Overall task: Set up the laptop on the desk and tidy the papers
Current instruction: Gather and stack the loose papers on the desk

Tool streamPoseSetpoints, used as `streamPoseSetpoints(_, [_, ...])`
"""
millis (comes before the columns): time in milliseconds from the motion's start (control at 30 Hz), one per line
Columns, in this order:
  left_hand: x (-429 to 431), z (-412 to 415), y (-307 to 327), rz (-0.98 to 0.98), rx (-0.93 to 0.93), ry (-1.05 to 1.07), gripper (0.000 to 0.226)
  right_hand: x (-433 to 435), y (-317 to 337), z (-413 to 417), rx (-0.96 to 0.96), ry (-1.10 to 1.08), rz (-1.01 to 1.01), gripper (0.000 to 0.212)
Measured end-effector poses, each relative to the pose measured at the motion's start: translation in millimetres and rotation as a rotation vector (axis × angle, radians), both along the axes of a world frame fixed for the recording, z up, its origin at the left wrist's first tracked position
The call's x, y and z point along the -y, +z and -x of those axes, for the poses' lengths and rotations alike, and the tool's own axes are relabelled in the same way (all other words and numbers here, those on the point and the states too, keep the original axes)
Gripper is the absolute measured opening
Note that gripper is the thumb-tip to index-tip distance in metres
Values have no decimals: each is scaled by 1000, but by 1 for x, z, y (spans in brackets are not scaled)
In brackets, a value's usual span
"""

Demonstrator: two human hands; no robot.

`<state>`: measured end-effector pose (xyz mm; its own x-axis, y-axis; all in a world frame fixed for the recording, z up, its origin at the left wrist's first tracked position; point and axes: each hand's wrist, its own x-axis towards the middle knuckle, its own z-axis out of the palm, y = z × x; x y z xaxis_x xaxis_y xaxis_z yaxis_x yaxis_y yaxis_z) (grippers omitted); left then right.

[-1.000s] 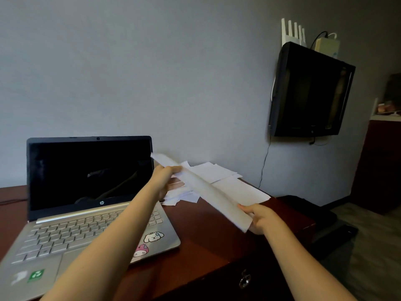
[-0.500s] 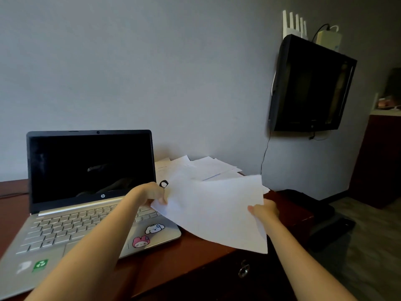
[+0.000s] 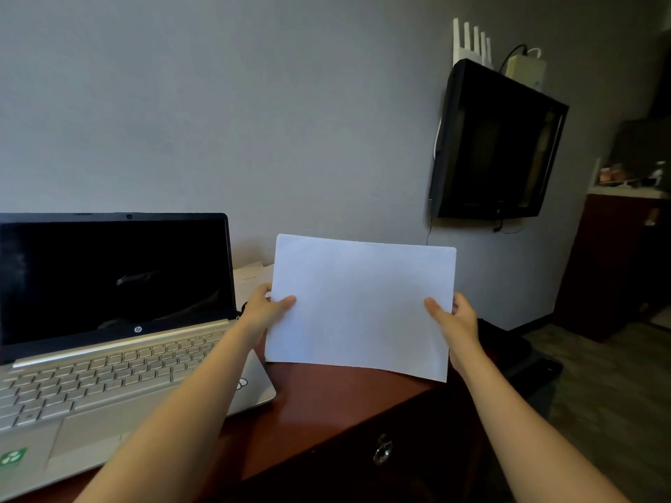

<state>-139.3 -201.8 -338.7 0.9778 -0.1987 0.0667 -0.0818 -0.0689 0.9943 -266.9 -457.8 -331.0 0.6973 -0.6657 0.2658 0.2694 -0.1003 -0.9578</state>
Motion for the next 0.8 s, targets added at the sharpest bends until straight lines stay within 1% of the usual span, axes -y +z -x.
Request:
streamPoseSetpoints(67, [3, -1, -8, 37, -11, 17, 48, 0, -6, 0, -22, 3, -8, 18])
streamPoseSetpoints(133, [6, 1, -8, 46, 36, 35, 42, 0, -6, -2, -25, -1, -1, 24])
streamPoseSetpoints(267, [6, 6, -6, 57, 78, 60, 33, 0, -3, -4, -26, -3, 18, 24])
streamPoseSetpoints(333, [6, 10, -8, 0, 86, 91, 31, -1, -7, -5, -63, -19, 52, 26])
streamPoseSetpoints(433, [2, 13, -2, -108, 133, 198, 28, -5, -5, -8, -129, -35, 142, 27])
streamPoseSetpoints(533, [-12, 12, 13, -183, 154, 252, 29, -10, 7, -12, -204, -21, 191, 22])
streamPoseSetpoints(600, [-28, 12, 21, -200, 135, 262, 30, -16, 13, -15, -264, 39, 154, 16])
streamPoseSetpoints(633, [-37, 13, 23, -214, 124, 264, 31, -20, 15, -16, -289, 74, 130, 16])
streamPoseSetpoints(800, [-86, 24, 26, -223, 40, 276, 32, -52, 11, -27, -431, 192, 46, 31])
